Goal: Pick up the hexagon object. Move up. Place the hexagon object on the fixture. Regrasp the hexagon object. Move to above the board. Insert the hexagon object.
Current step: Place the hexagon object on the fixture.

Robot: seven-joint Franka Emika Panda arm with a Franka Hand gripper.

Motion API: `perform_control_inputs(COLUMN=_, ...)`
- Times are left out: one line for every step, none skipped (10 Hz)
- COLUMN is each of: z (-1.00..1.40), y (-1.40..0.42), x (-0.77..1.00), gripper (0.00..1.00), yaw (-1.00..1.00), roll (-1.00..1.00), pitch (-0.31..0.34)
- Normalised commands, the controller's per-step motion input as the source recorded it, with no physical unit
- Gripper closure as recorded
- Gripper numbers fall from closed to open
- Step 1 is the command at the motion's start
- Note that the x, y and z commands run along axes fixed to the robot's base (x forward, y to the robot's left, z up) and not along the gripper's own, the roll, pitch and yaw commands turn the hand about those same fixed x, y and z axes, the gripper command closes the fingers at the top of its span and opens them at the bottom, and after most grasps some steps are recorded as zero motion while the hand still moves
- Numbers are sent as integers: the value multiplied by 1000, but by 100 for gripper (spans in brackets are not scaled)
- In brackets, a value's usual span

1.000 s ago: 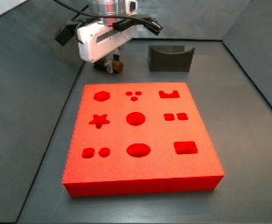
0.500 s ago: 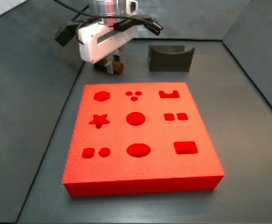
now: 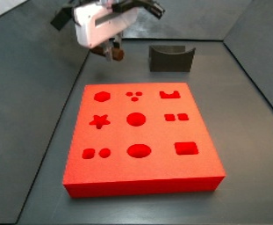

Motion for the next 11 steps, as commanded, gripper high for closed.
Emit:
perform_control_inputs(z=1000, y=0, x=0, gripper=100, yaw=0, roll=0, pitch=0)
perform_control_inputs(z=1000, y=-1, x=11, gripper=100, yaw=0, roll=3, pitch=-26)
perform_control_inputs(z=1000, y=-1, x=-4, gripper=100, yaw=-1, roll=3, pitch=4)
perform_control_inputs(z=1000, y=0, x=-7, gripper=100, yaw=-1, roll=4, pitch=18)
perform_control_inputs(z=1000, y=1, x=-11, gripper=100, yaw=-2, roll=5, pitch=27)
perform_control_inputs(z=1000, y=2, x=-15, gripper=100, yaw=-2, roll=7, pitch=32)
perform_control_inputs(z=1000, y=4, x=-20, gripper=100, yaw=-2, roll=9, pitch=36)
perform_control_inputs(z=1000, y=6, x=-21, gripper=100, yaw=-3, roll=11, pitch=37)
perform_control_inputs(z=893, y=8, x=-20, gripper=100, yaw=-3, roll=12, pitch=43)
perform_control_inputs(z=672, y=10, x=-10, gripper=100, yaw=-3, roll=15, pitch=51)
perform_control_inputs(z=505, y=12, x=-3, gripper=100, yaw=-3, roll=16, pitch=62)
